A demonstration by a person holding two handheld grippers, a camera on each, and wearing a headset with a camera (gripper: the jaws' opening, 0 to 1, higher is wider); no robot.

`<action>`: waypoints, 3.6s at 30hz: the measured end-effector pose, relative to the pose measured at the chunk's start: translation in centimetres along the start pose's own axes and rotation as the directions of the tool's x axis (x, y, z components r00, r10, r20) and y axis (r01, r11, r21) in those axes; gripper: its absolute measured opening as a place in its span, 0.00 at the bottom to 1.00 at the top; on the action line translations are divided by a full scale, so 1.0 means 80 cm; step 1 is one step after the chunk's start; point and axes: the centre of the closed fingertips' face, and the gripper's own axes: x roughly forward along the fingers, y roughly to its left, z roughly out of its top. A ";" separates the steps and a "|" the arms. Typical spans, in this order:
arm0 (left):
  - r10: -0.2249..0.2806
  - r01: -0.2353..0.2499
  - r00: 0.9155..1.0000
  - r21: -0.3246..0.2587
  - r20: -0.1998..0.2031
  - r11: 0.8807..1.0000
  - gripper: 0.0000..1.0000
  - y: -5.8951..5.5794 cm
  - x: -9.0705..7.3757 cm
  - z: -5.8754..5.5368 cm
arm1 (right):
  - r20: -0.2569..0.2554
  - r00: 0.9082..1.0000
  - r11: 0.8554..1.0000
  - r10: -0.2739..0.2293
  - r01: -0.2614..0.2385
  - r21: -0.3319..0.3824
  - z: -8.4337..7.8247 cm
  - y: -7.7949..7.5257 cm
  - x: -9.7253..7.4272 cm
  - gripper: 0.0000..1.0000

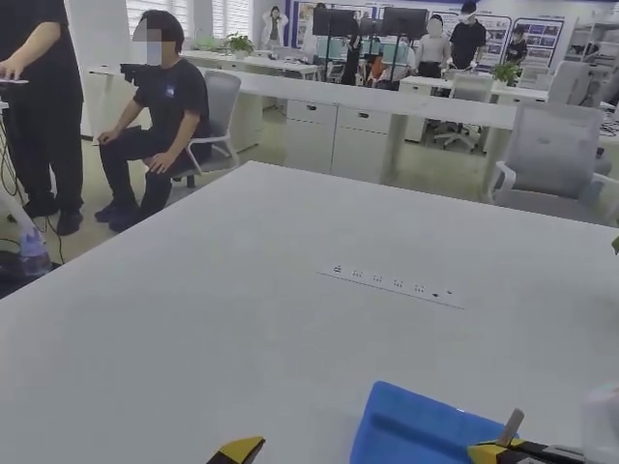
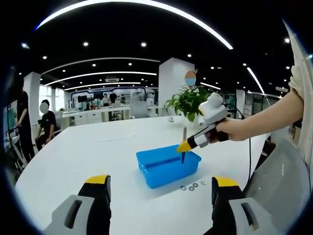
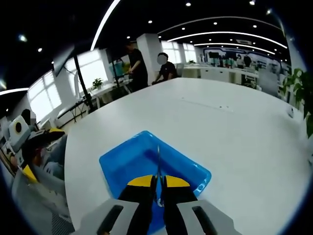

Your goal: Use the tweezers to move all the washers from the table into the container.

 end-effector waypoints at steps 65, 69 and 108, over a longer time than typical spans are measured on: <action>-0.022 0.022 0.999 0.015 -0.028 1.000 0.81 -0.005 0.001 -0.007 | 0.201 0.980 0.999 0.011 -0.019 0.039 0.016 0.070 -0.076 0.03; -0.030 0.030 0.999 0.020 -0.036 0.999 0.81 -0.007 0.001 -0.008 | 0.215 0.976 0.997 0.019 -0.035 0.073 0.009 0.073 -0.079 0.03; -0.021 0.023 0.998 0.024 -0.064 0.999 0.78 -0.004 0.001 -0.014 | 0.096 0.994 0.997 -0.060 0.055 0.053 0.004 -0.012 -0.005 0.03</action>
